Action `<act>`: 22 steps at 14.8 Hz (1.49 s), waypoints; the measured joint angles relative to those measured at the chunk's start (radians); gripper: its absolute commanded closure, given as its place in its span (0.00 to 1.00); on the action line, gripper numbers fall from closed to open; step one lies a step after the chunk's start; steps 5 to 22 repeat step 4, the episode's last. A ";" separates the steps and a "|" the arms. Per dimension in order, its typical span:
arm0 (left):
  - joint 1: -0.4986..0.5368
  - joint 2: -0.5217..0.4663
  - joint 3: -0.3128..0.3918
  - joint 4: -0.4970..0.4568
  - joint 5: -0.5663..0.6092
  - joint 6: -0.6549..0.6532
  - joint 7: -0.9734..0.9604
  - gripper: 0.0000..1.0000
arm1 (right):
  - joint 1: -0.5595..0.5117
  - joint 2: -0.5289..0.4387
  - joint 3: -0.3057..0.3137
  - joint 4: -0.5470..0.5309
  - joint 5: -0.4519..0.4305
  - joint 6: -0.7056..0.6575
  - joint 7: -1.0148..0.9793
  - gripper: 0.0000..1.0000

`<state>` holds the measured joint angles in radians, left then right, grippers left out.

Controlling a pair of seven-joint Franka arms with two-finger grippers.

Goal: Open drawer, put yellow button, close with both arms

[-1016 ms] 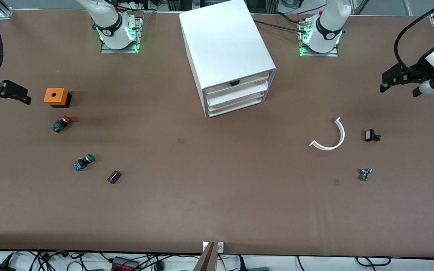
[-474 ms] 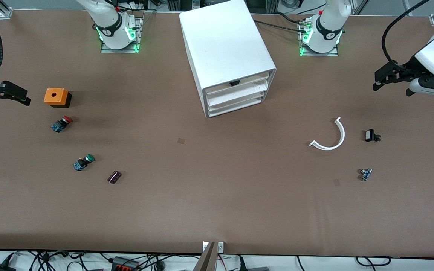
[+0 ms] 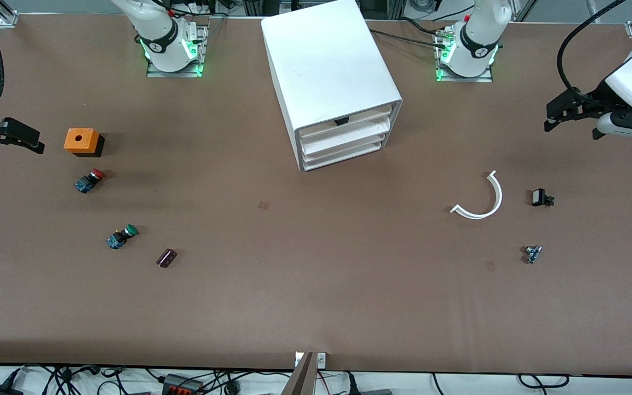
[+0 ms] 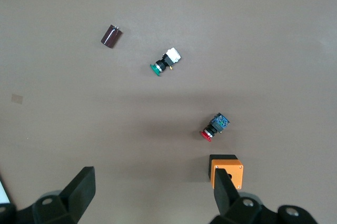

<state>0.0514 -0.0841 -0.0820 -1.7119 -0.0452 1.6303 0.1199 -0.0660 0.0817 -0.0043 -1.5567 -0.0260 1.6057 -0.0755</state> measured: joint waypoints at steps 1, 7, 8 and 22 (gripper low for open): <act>0.000 0.000 0.000 0.000 0.000 0.000 0.000 0.00 | 0.001 0.000 0.000 0.000 0.000 0.000 0.000 0.00; 0.001 0.000 0.000 0.000 0.000 0.000 0.000 0.00 | 0.004 0.000 0.000 0.000 0.000 0.000 0.000 0.00; 0.001 0.000 0.000 0.000 0.000 0.000 0.000 0.00 | 0.004 0.000 0.000 0.000 0.000 0.000 0.000 0.00; 0.001 0.000 0.000 0.000 0.000 0.000 0.000 0.00 | 0.004 0.000 0.000 0.000 0.000 0.000 0.000 0.00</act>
